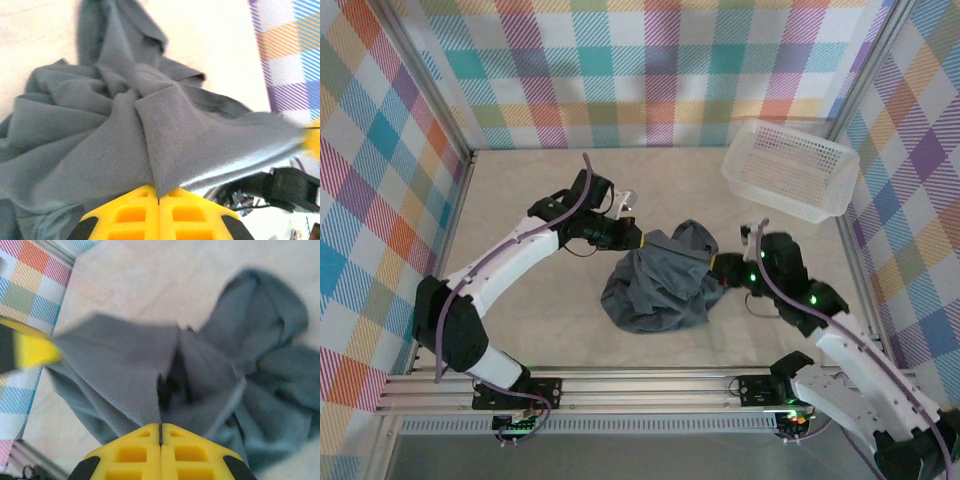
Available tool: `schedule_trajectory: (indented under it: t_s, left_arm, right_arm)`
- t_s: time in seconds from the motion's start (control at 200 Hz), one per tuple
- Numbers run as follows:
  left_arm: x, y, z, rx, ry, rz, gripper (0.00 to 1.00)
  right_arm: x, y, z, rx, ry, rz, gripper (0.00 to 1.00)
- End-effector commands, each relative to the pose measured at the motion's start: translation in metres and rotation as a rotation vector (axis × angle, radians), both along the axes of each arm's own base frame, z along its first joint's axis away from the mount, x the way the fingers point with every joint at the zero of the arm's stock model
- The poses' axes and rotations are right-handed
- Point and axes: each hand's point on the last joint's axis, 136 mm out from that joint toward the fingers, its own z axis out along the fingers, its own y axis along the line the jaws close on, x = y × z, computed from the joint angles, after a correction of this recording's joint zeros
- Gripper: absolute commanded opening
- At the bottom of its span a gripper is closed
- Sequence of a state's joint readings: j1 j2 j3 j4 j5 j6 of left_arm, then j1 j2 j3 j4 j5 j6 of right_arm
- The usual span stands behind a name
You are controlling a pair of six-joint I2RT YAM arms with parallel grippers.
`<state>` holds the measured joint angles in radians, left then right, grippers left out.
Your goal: Fold the inside-out t-shirt
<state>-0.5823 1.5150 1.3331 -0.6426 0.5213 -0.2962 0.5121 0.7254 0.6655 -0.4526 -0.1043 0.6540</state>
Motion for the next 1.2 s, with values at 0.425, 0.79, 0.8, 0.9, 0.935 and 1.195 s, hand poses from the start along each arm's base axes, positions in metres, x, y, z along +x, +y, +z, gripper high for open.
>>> schedule_trajectory:
  t_s: [0.425,0.79,0.8,0.9,0.935,1.195]
  left_arm:
    - [-0.114,0.007,-0.087,0.381,0.004,-0.233,0.37]
    - [-0.084,0.017,-0.054,0.284,-0.163,0.008,0.46]
    - [-0.084,0.017,-0.054,0.279,-0.164,0.015,0.46]
    - [-0.079,0.014,-0.049,0.240,-0.173,0.047,0.47]
    - [-0.078,0.012,-0.047,0.231,-0.176,0.046,0.47]
    - [-0.075,0.007,-0.050,0.240,-0.163,0.042,0.48]
  right_arm:
    - [-0.032,-0.023,-0.045,-0.049,0.253,-0.108,0.48]
    - [-0.027,0.062,-0.044,-0.090,0.290,0.256,0.33]
    - [-0.027,0.063,-0.045,-0.087,0.292,0.260,0.33]
    - [-0.030,0.074,-0.059,-0.074,0.332,0.295,0.34]
    - [-0.028,0.073,-0.066,-0.091,0.340,0.285,0.37]
    - [-0.020,0.091,-0.086,-0.077,0.377,0.328,0.37]
